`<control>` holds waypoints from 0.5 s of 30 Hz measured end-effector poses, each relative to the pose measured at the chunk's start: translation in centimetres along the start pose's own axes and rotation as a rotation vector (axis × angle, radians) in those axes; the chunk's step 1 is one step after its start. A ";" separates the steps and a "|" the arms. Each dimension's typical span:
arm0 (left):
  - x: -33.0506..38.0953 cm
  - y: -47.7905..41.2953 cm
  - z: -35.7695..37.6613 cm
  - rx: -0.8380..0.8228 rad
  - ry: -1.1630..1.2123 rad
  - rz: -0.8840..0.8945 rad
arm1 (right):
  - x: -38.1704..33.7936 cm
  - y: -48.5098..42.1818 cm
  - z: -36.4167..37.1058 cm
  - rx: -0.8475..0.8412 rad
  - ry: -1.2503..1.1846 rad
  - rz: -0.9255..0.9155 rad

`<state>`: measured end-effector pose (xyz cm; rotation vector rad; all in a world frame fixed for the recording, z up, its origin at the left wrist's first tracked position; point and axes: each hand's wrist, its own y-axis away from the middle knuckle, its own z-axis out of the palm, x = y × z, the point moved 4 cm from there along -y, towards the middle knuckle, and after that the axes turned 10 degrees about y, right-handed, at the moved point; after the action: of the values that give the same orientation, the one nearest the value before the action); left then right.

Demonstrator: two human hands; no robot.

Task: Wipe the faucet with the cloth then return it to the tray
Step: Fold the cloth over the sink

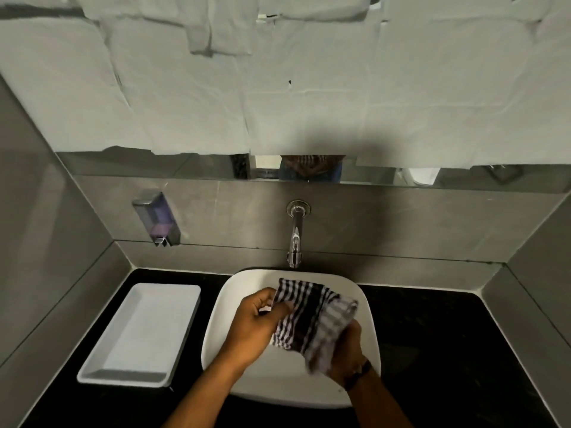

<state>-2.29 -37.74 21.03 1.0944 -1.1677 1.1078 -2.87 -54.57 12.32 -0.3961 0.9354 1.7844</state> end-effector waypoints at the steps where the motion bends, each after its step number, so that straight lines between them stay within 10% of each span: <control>1: 0.4 0.0 -0.3 0.020 0.019 -0.002 | 0.1 0.5 0.0 0.009 -0.033 -0.014; 9: -1.6 0.7 -6.3 0.152 0.065 -0.018 | 0.6 -1.0 1.9 -0.275 -0.165 0.172; 15: -3.0 1.1 -13.7 0.060 0.104 -0.107 | 2.9 -5.4 5.5 -0.058 0.615 0.055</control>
<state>-1.97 -24.25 17.06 1.1195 -0.9892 1.1090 1.64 -47.73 11.75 -1.0010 1.3237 1.7696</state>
